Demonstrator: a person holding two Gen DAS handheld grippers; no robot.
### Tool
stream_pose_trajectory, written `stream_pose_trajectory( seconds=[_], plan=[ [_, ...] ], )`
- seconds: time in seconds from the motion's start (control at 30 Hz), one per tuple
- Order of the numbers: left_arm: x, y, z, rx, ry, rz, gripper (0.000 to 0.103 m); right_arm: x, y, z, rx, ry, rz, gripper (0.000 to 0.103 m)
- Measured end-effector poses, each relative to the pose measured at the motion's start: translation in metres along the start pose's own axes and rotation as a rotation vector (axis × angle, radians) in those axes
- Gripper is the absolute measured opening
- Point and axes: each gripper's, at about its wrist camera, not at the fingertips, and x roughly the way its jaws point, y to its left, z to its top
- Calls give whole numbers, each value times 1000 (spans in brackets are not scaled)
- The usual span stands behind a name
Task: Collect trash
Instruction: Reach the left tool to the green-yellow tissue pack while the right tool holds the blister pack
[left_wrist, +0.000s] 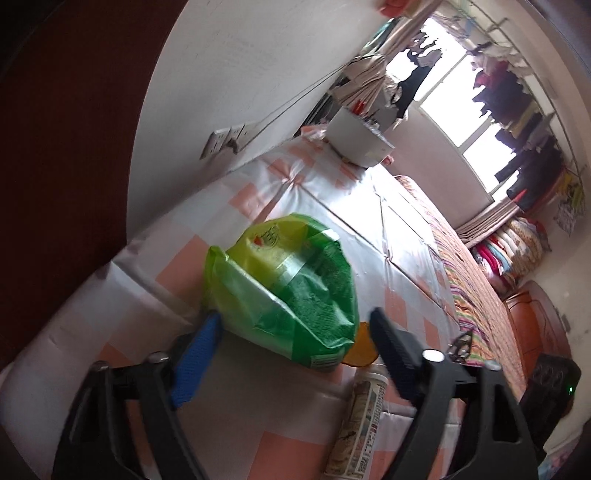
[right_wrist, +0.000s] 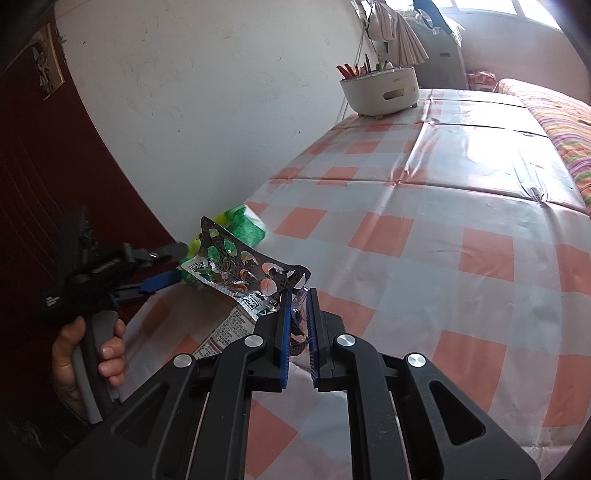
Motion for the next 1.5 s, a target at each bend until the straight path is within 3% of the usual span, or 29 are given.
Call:
stream_pose_trajectory(
  seconds=[0.07,0.13,0.27,0.57,1.0,1.23,1.5],
  plan=[
    [8,4,0,-16,27,-6,32,-4,-2,-1,6,-9,1,8],
    [13,5,0,-22,51,-22,16,-9,-3,-2,15,-21,5,8],
    [19,8,-3,-39,57,-67,3,-22,-6,-2,26,-51,5,8],
    [-18,-27,-10,77,-104,-145,1,-59,-11,-6,44,-127,-10,8],
    [-47,-71,-22,197,-219,-213,1,-105,-15,-20,49,-193,-42,8],
    [-56,-97,-32,258,-252,-257,1,-124,-22,-26,58,-215,-56,8],
    [-59,-128,-48,324,-236,-321,1,-148,-25,-28,62,-258,-67,8]
  ],
)
